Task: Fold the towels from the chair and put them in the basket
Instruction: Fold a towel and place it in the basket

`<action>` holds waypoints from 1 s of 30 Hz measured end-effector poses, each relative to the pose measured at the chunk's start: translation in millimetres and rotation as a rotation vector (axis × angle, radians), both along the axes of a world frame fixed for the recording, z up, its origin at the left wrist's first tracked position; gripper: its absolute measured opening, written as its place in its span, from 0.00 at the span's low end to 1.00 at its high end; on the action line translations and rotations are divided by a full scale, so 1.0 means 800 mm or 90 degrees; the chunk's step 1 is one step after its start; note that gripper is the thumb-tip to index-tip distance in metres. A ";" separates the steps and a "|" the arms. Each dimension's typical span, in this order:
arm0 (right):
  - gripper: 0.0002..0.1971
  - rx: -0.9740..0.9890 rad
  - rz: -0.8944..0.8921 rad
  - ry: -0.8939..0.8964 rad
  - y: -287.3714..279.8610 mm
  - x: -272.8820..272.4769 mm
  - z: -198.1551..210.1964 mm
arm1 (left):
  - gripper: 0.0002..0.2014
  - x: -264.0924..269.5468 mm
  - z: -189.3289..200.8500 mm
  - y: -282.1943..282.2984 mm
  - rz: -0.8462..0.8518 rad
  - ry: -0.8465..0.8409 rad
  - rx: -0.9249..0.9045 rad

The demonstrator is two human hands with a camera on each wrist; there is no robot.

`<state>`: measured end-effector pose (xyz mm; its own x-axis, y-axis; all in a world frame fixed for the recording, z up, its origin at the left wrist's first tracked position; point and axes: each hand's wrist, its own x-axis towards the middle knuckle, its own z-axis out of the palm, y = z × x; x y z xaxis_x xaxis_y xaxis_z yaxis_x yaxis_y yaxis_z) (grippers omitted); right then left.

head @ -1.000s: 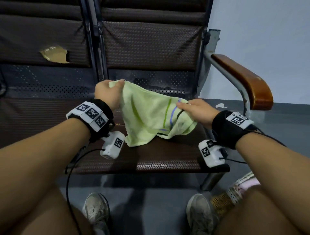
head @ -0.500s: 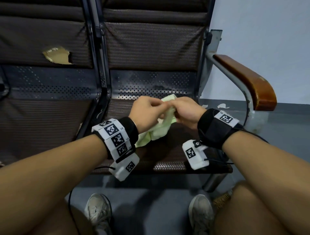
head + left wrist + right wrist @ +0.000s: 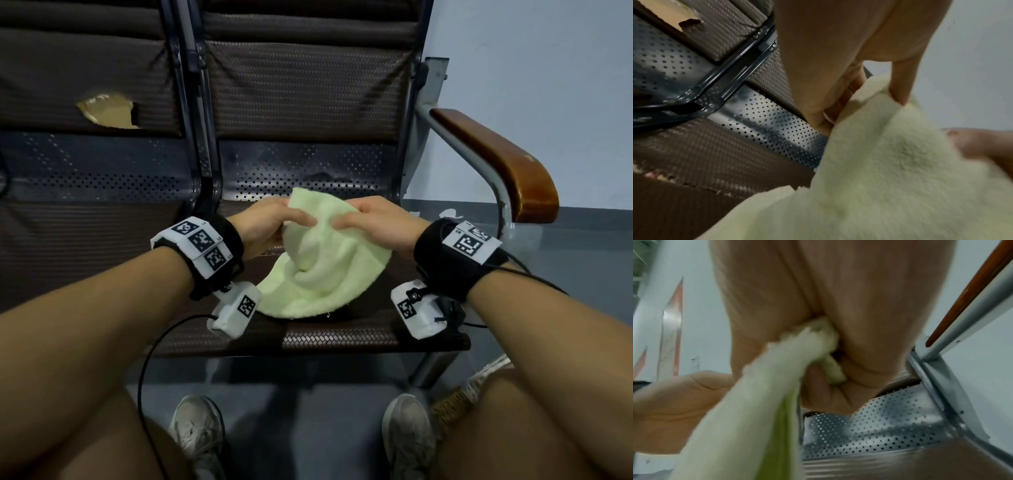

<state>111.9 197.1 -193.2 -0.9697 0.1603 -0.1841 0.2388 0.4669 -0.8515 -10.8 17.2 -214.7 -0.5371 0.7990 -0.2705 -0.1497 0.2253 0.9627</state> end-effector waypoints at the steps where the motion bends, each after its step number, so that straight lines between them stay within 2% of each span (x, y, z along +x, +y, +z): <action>1: 0.07 0.040 0.014 -0.030 0.009 0.000 0.000 | 0.15 -0.004 -0.001 0.003 0.035 0.034 0.007; 3: 0.11 0.132 -0.009 -0.083 0.029 -0.003 -0.005 | 0.10 -0.011 -0.003 0.012 0.104 0.123 0.011; 5: 0.11 0.205 -0.085 -0.078 0.048 -0.010 -0.009 | 0.06 -0.019 -0.003 0.022 0.161 0.256 -0.001; 7: 0.11 0.222 -0.164 -0.006 0.062 -0.020 -0.008 | 0.06 -0.030 0.005 0.034 0.199 0.357 -0.006; 9: 0.11 0.199 -0.216 0.087 0.073 -0.035 0.002 | 0.06 -0.044 0.024 0.048 0.230 0.410 0.000; 12: 0.10 0.127 -0.257 0.209 0.084 -0.058 0.032 | 0.07 -0.064 0.067 0.064 0.284 0.424 0.054; 14: 0.08 0.127 -0.261 0.274 0.089 -0.070 0.054 | 0.10 -0.075 0.091 0.068 0.305 0.417 0.090; 15: 0.04 0.133 -0.250 0.296 0.092 -0.075 0.063 | 0.11 -0.078 0.101 0.069 0.308 0.408 0.110; 17: 0.06 0.144 -0.218 0.324 0.095 -0.080 0.076 | 0.09 -0.080 0.112 0.067 0.314 0.383 0.144; 19: 0.03 0.109 -0.194 0.327 0.094 -0.079 0.076 | 0.07 -0.079 0.113 0.062 0.321 0.343 0.153; 21: 0.06 0.081 -0.172 0.319 0.092 -0.071 0.066 | 0.10 -0.074 0.101 0.055 0.314 0.300 0.132; 23: 0.04 0.069 -0.145 0.285 0.088 -0.055 0.047 | 0.03 -0.063 0.075 0.044 0.298 0.272 0.074; 25: 0.05 0.087 -0.110 0.220 0.083 -0.036 0.021 | 0.05 -0.048 0.039 0.032 0.242 0.231 -0.011; 28: 0.11 0.123 -0.037 0.074 0.074 -0.001 -0.023 | 0.04 -0.018 -0.010 0.012 0.111 0.149 -0.129; 30: 0.14 0.055 0.007 -0.082 0.065 0.020 -0.048 | 0.06 -0.003 -0.032 0.001 0.051 0.103 -0.200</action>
<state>127.5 248.7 -231.5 -0.9407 0.1707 -0.2932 0.3382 0.5401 -0.7707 -13.0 18.3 -240.3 -0.6504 0.6442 -0.4024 -0.0298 0.5077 0.8610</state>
